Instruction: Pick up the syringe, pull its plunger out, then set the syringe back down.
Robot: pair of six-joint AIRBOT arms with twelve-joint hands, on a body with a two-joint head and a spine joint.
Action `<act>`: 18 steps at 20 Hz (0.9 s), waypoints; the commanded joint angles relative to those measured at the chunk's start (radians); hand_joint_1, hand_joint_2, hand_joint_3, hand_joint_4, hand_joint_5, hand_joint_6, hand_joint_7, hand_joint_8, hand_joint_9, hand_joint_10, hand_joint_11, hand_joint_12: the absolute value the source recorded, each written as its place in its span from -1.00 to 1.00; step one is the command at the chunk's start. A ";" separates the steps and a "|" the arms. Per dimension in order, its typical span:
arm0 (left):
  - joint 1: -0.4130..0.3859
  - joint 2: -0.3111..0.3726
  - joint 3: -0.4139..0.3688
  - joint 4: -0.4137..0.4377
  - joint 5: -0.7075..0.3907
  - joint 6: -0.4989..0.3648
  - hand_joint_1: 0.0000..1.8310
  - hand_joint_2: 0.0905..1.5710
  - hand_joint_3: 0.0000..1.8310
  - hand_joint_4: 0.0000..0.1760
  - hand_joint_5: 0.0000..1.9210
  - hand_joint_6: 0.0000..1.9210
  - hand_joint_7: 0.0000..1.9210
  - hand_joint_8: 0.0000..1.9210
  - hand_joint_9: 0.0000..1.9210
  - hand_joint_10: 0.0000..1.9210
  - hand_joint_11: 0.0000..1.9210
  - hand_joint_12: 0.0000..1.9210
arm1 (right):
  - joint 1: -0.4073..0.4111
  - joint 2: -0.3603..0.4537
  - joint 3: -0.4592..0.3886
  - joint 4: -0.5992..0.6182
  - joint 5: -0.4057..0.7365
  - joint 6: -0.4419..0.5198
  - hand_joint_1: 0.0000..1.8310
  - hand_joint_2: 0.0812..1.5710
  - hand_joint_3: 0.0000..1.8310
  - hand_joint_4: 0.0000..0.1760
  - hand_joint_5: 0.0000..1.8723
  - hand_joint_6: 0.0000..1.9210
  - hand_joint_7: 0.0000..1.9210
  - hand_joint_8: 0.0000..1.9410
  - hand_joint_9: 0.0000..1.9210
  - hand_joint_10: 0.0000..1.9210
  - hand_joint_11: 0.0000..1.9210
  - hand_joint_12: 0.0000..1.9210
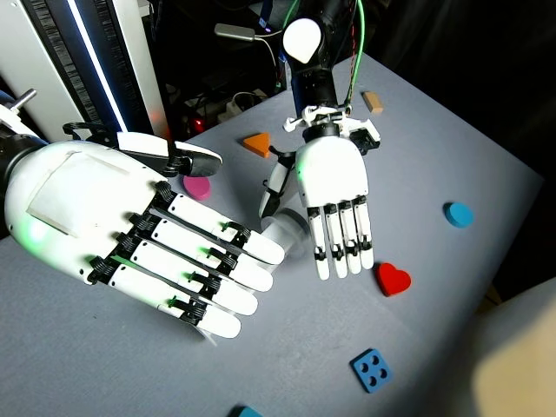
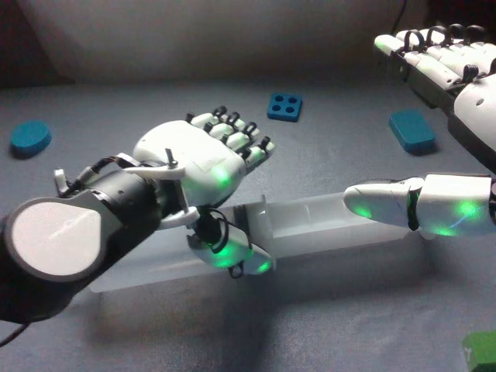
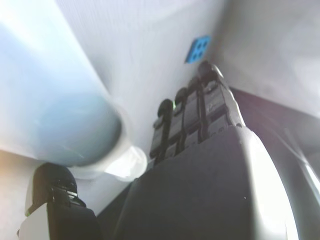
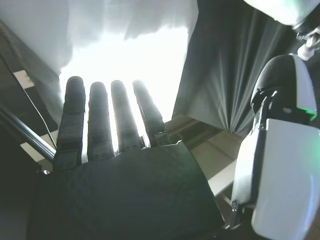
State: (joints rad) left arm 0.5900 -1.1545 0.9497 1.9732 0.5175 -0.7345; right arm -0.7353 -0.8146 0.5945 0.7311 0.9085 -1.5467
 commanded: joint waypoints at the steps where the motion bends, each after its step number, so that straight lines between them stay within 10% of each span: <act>1: -0.019 0.011 -0.005 0.051 0.053 0.011 -0.69 0.14 -1.00 -1.00 -0.96 -1.00 -1.00 -1.00 -0.99 -1.00 -1.00 -0.64 | 0.004 -0.001 -0.002 -0.057 0.103 0.008 -0.70 0.05 -0.99 -1.00 -0.99 -1.00 -1.00 -1.00 -1.00 -1.00 -1.00 -0.70; 11: -0.125 0.108 -0.069 -0.008 0.040 0.095 -0.69 0.15 -1.00 -1.00 -0.93 -0.99 -0.97 -0.99 -0.98 -1.00 -1.00 -0.62 | 0.003 -0.001 -0.002 -0.057 0.103 0.008 -0.69 0.04 -1.00 -1.00 -0.98 -0.99 -0.99 -1.00 -0.99 -1.00 -1.00 -0.67; 18: -0.205 0.160 -0.163 -0.176 0.179 0.196 -0.76 0.18 -0.99 -1.00 -0.73 -0.99 -0.74 -0.99 -0.74 -0.98 -1.00 -0.15 | 0.002 -0.001 -0.002 -0.058 0.103 0.008 -0.67 0.14 -1.00 -1.00 -0.66 -0.99 -0.61 -0.99 -0.64 -0.98 -0.94 0.00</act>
State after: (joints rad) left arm 0.3950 -0.9966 0.7776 1.7329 0.6472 -0.5426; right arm -0.7353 -0.8146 0.5945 0.7288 0.9089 -1.5459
